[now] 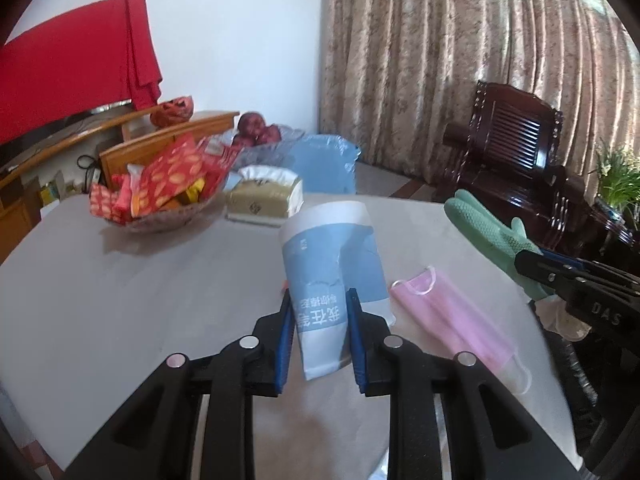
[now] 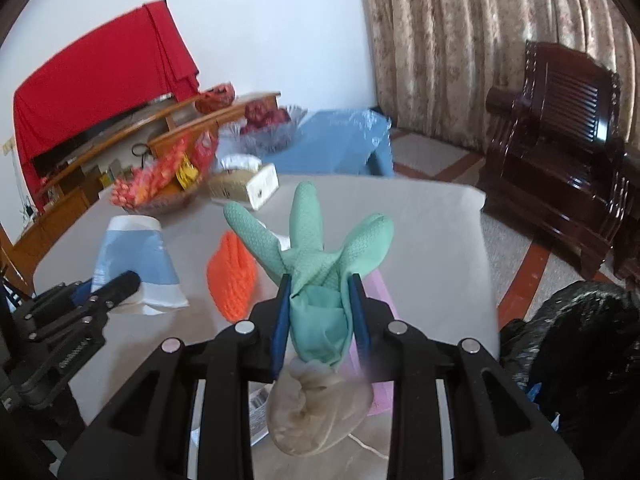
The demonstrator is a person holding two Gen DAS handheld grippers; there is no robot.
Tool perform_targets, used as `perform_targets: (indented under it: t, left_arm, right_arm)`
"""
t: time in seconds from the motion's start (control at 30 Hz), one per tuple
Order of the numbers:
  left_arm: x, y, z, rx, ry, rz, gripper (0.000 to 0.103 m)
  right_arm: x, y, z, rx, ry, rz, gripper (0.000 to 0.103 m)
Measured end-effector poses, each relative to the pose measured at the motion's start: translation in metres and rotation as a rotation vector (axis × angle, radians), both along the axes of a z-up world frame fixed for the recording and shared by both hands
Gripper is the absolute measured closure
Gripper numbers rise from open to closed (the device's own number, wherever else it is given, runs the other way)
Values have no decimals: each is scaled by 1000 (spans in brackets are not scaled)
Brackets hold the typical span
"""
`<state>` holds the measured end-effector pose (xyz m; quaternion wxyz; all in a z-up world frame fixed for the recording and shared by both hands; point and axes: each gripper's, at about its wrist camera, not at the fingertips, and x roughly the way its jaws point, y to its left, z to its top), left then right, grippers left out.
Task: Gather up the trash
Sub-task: 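Carry the paper cup and green glove over the black bin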
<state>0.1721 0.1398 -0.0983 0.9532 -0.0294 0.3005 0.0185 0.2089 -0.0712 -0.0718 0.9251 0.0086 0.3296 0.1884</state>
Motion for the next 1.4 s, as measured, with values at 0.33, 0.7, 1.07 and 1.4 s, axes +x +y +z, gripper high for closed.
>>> perform_targets:
  t: [0.33, 0.7, 1.07, 1.4]
  left_arm:
    - [-15, -37, 24, -6, -40, -74, 79]
    - [-30, -81, 39, 0, -71, -169, 79]
    - [-36, -139, 50, -20, -94, -300, 79]
    - [-27, -214, 44, -26, -98, -455, 79]
  right_arm:
    - [-39, -37, 42, 33, -79, -34, 76]
    - [-71, -75, 56, 18, -118, -102, 76]
    - [-107, -137, 57, -19, -144, -240, 76]
    - [-126, -216, 44, -44, -142, -409, 76]
